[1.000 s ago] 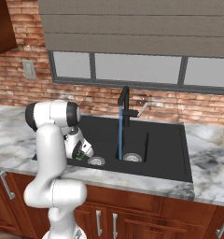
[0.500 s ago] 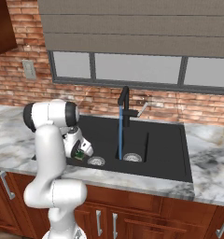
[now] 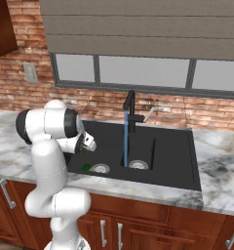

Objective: Soak the sponge with water for a few seconds and then drop it inside the sink.

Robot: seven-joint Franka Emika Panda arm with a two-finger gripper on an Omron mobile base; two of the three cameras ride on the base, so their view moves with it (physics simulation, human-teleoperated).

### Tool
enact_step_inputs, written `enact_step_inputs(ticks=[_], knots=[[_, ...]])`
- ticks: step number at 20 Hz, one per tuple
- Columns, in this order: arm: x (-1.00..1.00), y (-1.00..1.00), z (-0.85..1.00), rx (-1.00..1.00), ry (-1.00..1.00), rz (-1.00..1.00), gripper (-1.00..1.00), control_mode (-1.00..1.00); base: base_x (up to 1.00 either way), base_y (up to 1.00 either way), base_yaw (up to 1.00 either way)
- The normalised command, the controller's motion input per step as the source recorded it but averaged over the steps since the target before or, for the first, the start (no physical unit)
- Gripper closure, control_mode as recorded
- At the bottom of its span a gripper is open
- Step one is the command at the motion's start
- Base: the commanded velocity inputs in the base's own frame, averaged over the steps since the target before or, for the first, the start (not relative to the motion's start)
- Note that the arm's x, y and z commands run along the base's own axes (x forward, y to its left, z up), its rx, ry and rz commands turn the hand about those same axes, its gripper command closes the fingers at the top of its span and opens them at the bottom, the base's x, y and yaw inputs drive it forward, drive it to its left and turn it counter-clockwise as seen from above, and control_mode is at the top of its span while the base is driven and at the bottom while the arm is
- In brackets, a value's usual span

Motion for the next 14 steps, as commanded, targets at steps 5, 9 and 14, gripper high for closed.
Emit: enact_step_inputs(ticks=[5, 9, 14], knots=[[0.22, 0.00, 0.65, 0.00, 0.01, 0.11, -1.00, -1.00, 0.00, 0.00, 0.00], [0.13, 0.00, 0.70, 0.00, 0.13, 0.06, -1.00, -1.00, 0.00, 0.00, 0.00], [0.10, 0.00, 0.57, 0.00, 0.20, 0.03, -1.00, -1.00, 0.00, 0.00, 0.00]])
